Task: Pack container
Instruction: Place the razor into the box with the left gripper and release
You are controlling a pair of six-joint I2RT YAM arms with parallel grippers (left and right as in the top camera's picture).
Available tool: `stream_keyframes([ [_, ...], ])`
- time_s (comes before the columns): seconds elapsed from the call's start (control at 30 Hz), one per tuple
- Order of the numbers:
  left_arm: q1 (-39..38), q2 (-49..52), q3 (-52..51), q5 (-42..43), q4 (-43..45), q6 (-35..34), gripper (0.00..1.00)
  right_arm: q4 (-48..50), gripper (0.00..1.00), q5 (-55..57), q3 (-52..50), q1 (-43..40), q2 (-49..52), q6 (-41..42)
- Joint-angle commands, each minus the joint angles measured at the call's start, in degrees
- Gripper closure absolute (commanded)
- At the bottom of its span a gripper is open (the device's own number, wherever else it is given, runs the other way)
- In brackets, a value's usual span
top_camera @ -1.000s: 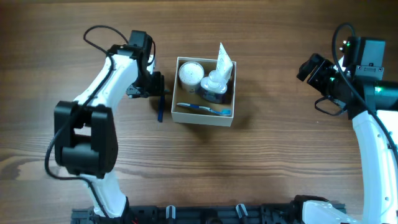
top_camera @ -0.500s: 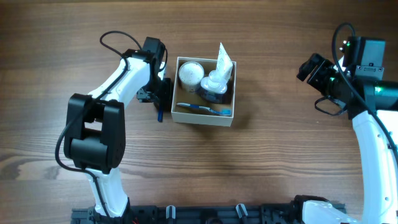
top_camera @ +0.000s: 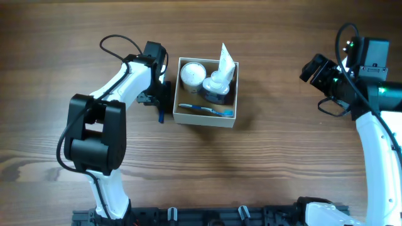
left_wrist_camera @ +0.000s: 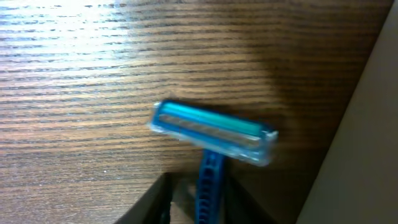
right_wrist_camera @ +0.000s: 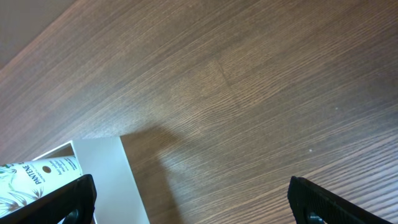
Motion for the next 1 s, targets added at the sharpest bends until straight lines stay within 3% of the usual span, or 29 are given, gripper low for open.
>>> stream_keyframes([
  [0.0,0.15,0.79,-1.14,0.24,0.33,-0.15,0.81,0.0,0.0,-0.55,1.01,-0.13,0.61,0.48],
  [0.2,0.24,0.79,-1.14,-0.39,0.26,-0.13,0.96,0.0,0.0,-0.55,1.01,-0.13,0.59,0.44],
  [0.37,1.6,-0.55,-0.26,-0.94,-1.79,-0.11,0.96,0.0,0.0,-0.55,1.01,-0.13,0.59,0.48],
  [0.63,3.1,-9.77,11.06,-3.06,-15.19,0.24,0.96,0.0,0.01,-0.55,1.01,-0.13,0.61,0.46],
  [0.97,-9.86,-20.61,12.5,-1.44,-13.79,18.45,0.96,0.0,0.0,-0.55,1.01,-0.13,0.61,0.48],
])
